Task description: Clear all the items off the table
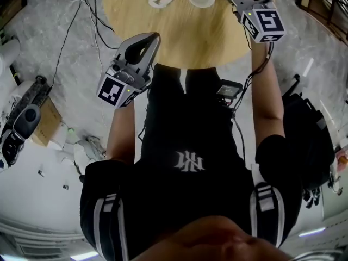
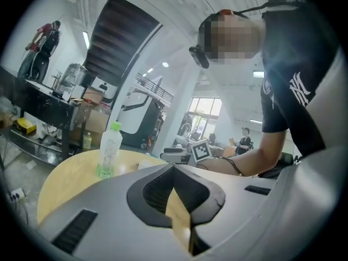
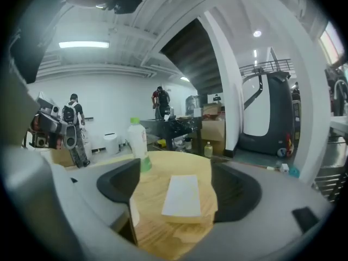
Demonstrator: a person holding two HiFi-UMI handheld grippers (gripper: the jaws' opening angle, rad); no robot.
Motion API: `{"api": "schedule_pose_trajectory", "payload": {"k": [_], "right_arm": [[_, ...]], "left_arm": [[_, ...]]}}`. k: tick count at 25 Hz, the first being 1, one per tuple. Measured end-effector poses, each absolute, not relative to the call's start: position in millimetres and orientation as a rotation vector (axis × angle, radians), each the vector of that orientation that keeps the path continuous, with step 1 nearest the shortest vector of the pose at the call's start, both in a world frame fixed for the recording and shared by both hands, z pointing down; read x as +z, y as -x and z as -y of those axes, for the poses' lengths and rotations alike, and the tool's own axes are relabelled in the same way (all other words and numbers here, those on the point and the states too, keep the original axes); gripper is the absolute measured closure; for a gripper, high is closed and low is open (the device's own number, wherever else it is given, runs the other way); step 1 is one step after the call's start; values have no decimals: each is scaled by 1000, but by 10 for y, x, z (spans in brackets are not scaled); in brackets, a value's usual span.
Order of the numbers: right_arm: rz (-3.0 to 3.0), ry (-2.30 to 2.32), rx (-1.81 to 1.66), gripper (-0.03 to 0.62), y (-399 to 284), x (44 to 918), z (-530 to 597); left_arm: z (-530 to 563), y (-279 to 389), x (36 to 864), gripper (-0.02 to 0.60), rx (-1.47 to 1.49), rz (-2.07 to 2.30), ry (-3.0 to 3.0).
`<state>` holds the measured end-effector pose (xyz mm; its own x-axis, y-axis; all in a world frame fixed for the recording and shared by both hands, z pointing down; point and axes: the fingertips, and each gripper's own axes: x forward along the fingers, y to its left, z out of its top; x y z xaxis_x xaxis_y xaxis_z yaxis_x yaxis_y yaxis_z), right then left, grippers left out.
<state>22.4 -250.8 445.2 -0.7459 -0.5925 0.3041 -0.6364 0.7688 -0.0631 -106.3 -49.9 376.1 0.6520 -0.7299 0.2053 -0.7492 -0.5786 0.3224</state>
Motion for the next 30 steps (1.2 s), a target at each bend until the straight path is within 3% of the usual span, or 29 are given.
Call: {"api": "schedule_pose_trajectory", "payload": {"k": [1, 13, 16, 20, 30], "right_arm": [[2686, -942, 234, 161, -201, 4525, 2569], [2507, -775, 192, 160, 57, 5233, 2714], [2494, -775, 207, 270, 2, 5277, 2684], [2474, -819, 207, 276, -120, 5264, 2684], [2565, -1122, 122, 279, -453, 3763, 2077]], "left_arm": [[504, 1071, 3793, 569, 78, 1179, -2482], [607, 1029, 4071, 569, 132, 1176, -2424], [581, 1013, 4057, 569, 149, 1161, -2444], [566, 1031, 3945, 569, 127, 1147, -2477], [220, 1042, 3337, 569, 51, 998, -2674]]}}
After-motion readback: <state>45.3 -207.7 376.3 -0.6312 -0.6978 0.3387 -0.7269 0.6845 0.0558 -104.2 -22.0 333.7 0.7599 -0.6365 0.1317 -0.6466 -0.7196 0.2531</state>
